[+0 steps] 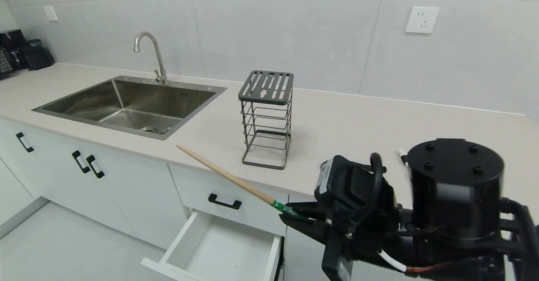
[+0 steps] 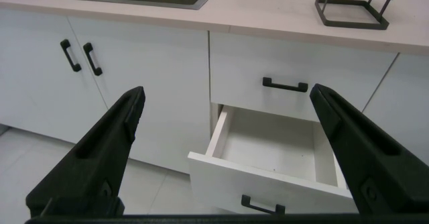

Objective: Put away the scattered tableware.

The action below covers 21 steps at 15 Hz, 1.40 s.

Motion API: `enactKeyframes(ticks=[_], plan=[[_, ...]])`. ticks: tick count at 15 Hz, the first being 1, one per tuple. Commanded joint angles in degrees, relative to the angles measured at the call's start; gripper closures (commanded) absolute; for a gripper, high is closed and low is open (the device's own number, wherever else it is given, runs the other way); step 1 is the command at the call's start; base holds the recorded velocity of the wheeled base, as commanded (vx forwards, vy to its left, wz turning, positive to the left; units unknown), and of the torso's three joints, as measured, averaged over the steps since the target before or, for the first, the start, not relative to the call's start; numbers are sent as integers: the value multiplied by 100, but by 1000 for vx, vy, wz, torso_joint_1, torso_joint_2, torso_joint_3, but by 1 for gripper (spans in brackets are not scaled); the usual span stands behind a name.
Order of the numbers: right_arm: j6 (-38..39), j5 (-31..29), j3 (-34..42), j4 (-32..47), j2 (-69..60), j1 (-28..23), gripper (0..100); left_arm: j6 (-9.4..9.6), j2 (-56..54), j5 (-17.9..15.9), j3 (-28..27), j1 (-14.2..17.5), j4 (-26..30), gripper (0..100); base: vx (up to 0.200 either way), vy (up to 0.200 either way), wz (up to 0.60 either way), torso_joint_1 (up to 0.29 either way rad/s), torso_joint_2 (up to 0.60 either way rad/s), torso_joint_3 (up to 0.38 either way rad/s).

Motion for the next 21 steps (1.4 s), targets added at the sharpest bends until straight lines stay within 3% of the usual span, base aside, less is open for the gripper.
enactKeyframes(ticks=[1, 7, 11, 21], plan=[[9, 0, -116, -46, 480, 64, 100, -3, 7, 1, 0, 0, -2, 0, 0, 0, 0, 0, 0, 0], [45, 8, -573, -64, 744, 55, 100, -3, 7, -8, 0, 0, -2, 0, 0, 0, 0, 0, 0, 0], [1258, -528, -969, -64, 1236, 354, 100, -3, 7, -8, 0, 0, -2, 0, 0, 0, 0, 0, 0, 0], [1697, -589, -1083, 217, 2045, 389, 100, -3, 7, 1, 0, 0, -2, 0, 0, 0, 0, 0, 0, 0]])
